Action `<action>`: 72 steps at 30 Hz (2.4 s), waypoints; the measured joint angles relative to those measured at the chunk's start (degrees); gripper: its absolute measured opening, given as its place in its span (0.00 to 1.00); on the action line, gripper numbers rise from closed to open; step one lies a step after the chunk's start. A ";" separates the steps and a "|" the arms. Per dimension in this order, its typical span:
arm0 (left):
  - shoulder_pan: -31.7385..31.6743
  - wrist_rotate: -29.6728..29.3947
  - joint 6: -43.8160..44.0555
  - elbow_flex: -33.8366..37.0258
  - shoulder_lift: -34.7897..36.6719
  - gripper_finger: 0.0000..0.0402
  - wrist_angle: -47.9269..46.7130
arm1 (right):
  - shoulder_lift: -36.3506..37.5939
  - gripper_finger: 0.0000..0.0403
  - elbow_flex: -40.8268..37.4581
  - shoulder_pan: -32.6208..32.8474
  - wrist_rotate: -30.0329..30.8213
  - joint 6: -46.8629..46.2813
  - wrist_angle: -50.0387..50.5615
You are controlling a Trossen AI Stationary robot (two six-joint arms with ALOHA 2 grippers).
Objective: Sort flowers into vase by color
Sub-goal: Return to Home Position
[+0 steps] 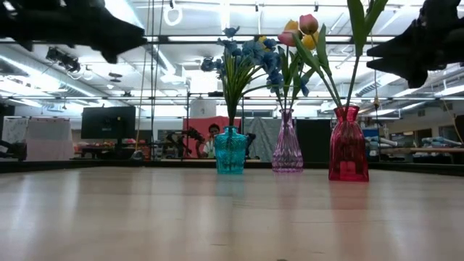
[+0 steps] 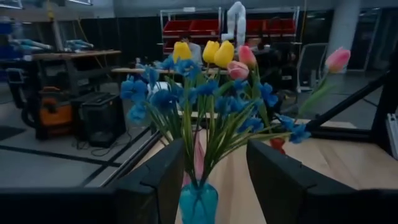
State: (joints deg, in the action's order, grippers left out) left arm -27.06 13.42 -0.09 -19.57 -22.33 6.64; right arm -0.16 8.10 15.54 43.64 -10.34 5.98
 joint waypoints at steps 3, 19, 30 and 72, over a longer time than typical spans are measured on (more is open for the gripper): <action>3.11 -4.12 0.14 0.23 6.60 0.43 -6.23 | -0.02 0.46 0.00 -0.63 -0.02 0.03 0.06; 11.79 -10.72 8.67 12.41 22.40 0.42 -2.64 | -0.20 0.42 0.03 -1.87 8.64 -3.80 -0.99; 12.60 -9.45 9.91 12.41 22.41 0.42 -6.67 | -0.20 0.42 0.04 -1.86 8.57 2.61 -1.25; 12.57 -9.48 9.37 12.37 22.34 0.42 -6.13 | -0.20 0.42 0.04 -1.86 8.48 2.59 -1.23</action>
State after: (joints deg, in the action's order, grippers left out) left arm -14.49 3.95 9.28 -7.20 0.01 0.51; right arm -0.36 8.14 13.68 52.12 -7.75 4.75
